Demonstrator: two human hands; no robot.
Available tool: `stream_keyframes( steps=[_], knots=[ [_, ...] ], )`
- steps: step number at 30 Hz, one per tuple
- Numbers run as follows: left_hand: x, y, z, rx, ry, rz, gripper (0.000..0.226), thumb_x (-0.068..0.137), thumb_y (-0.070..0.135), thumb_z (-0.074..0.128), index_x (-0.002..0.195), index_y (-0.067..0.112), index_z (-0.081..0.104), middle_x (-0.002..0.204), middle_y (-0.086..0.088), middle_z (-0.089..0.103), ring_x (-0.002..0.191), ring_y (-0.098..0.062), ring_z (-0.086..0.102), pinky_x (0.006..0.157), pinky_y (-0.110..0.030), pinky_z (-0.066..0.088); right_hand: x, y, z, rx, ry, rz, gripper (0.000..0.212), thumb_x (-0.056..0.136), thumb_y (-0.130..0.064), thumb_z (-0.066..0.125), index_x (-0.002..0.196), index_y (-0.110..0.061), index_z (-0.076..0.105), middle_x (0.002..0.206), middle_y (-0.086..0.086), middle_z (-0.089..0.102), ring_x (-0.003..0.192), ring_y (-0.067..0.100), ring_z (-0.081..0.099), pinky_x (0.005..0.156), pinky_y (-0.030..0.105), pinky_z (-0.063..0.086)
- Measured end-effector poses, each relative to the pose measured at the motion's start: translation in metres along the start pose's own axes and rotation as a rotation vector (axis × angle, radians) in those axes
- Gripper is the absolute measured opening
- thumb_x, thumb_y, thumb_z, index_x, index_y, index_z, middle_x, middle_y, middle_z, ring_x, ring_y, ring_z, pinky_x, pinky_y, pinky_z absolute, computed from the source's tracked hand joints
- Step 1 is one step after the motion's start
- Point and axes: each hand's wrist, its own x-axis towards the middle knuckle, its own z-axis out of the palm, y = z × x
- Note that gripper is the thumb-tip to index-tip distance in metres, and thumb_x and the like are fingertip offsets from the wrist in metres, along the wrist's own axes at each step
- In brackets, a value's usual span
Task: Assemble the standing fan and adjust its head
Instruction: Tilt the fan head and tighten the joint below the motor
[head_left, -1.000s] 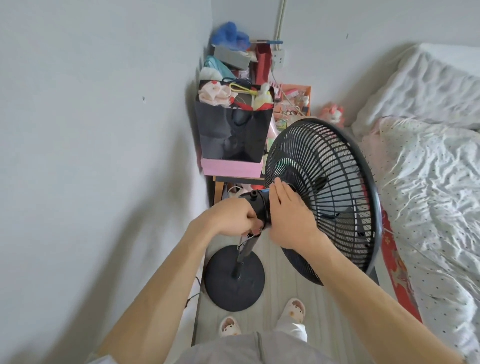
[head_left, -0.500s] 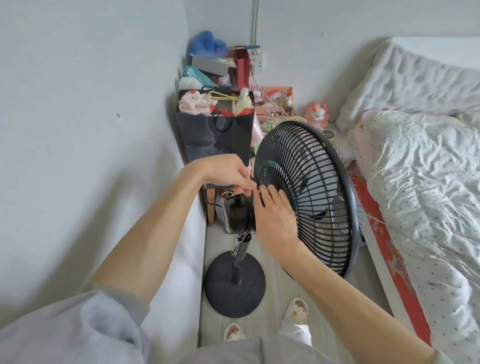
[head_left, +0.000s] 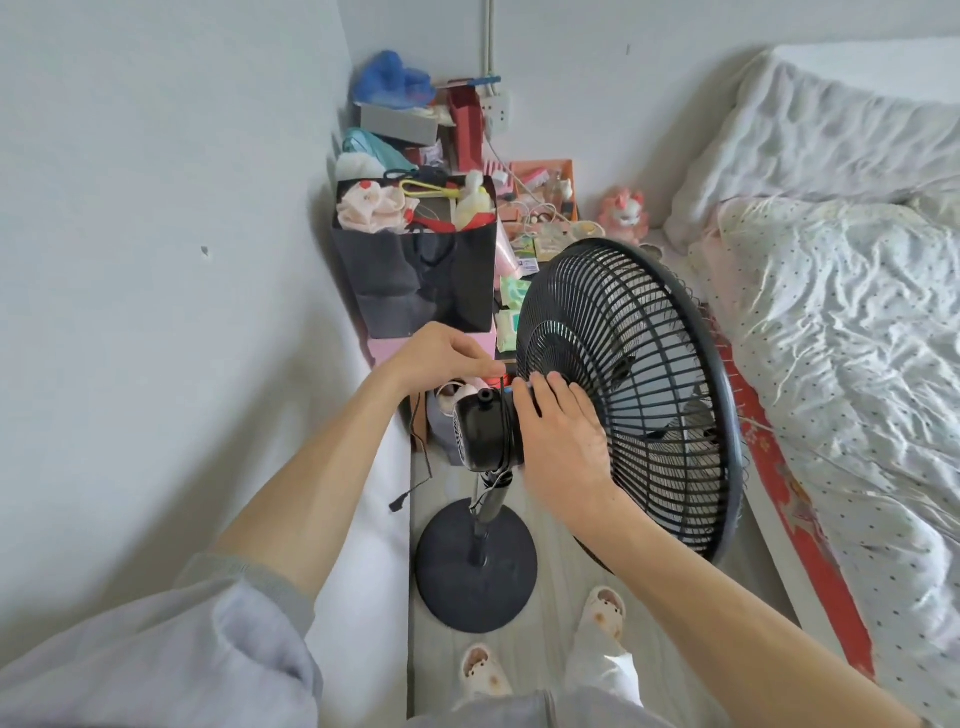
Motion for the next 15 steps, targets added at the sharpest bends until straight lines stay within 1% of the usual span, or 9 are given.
stream_keyframes(
  steps=[2,4,6,8,9,10,12,13,15],
  knots=[
    [0.008,0.006,-0.002,0.007,-0.032,0.020,0.020,0.071,0.047,0.085,0.075,0.028,0.082,0.082,0.004,0.078,0.091,-0.018,0.071,0.088,-0.036,0.055,0.002,0.001,0.000,-0.005,0.024,-0.004,0.055,0.077,-0.008,0.066,0.131,-0.003,0.059,0.129,0.018,0.063,0.124,0.037,0.057,0.109,0.047,0.042],
    [0.011,0.000,0.001,0.002,-0.045,-0.006,0.021,0.072,0.050,0.084,0.075,0.029,0.082,0.082,0.007,0.078,0.092,-0.015,0.070,0.087,-0.035,0.055,0.004,0.000,0.000,-0.001,0.014,0.001,0.054,0.078,-0.008,0.064,0.131,-0.003,0.059,0.129,0.018,0.063,0.125,0.037,0.056,0.110,0.047,0.041],
    [0.010,-0.018,0.009,-0.084,-0.024,-0.052,0.023,0.075,0.050,0.082,0.077,0.027,0.082,0.079,0.011,0.076,0.086,-0.013,0.068,0.082,-0.034,0.054,0.007,-0.003,0.000,0.004,0.003,-0.006,0.057,0.075,-0.010,0.070,0.131,-0.003,0.059,0.129,0.017,0.063,0.125,0.037,0.056,0.110,0.046,0.040],
    [0.007,-0.033,0.017,-0.193,-0.004,-0.077,0.023,0.074,0.051,0.080,0.074,0.028,0.081,0.075,0.013,0.072,0.081,-0.012,0.063,0.077,-0.031,0.048,0.009,-0.004,-0.001,0.001,-0.014,-0.008,0.063,0.071,-0.012,0.075,0.132,-0.003,0.059,0.129,0.017,0.063,0.125,0.037,0.056,0.110,0.046,0.040],
    [0.006,-0.038,0.021,-0.243,0.003,-0.076,0.024,0.071,0.055,0.080,0.073,0.030,0.081,0.080,0.013,0.074,0.085,-0.013,0.064,0.080,-0.034,0.048,0.010,-0.005,-0.002,0.000,-0.018,-0.006,0.064,0.071,-0.012,0.075,0.132,-0.003,0.059,0.130,0.017,0.062,0.126,0.037,0.056,0.110,0.046,0.040],
    [0.007,-0.040,0.025,-0.290,-0.001,-0.081,0.029,0.066,0.059,0.079,0.076,0.032,0.082,0.087,0.013,0.076,0.093,-0.015,0.067,0.087,-0.038,0.051,0.011,-0.004,-0.002,-0.002,-0.023,0.002,0.065,0.071,-0.012,0.075,0.133,-0.003,0.058,0.131,0.017,0.062,0.127,0.037,0.055,0.111,0.046,0.039],
    [0.006,-0.042,0.032,-0.403,-0.020,-0.094,0.041,0.064,0.061,0.077,0.088,0.027,0.083,0.101,0.005,0.078,0.105,-0.018,0.069,0.101,-0.040,0.050,0.010,-0.004,-0.002,0.001,-0.038,0.008,0.065,0.073,-0.012,0.073,0.135,-0.004,0.056,0.133,0.016,0.060,0.130,0.036,0.053,0.113,0.046,0.037],
    [0.005,-0.043,0.035,-0.452,-0.033,-0.096,0.045,0.067,0.058,0.076,0.093,0.022,0.082,0.104,0.000,0.078,0.105,-0.019,0.070,0.102,-0.040,0.049,0.009,-0.003,-0.002,-0.001,-0.040,0.008,0.067,0.072,-0.013,0.073,0.136,-0.005,0.056,0.134,0.015,0.060,0.130,0.035,0.052,0.114,0.046,0.036],
    [0.005,-0.047,0.039,-0.493,-0.037,-0.098,0.046,0.072,0.055,0.075,0.097,0.016,0.081,0.105,-0.004,0.077,0.103,-0.019,0.070,0.100,-0.038,0.050,0.008,-0.003,-0.003,-0.008,-0.043,0.007,0.071,0.068,-0.014,0.076,0.135,-0.005,0.057,0.133,0.015,0.060,0.129,0.035,0.053,0.113,0.045,0.037]
  ],
)
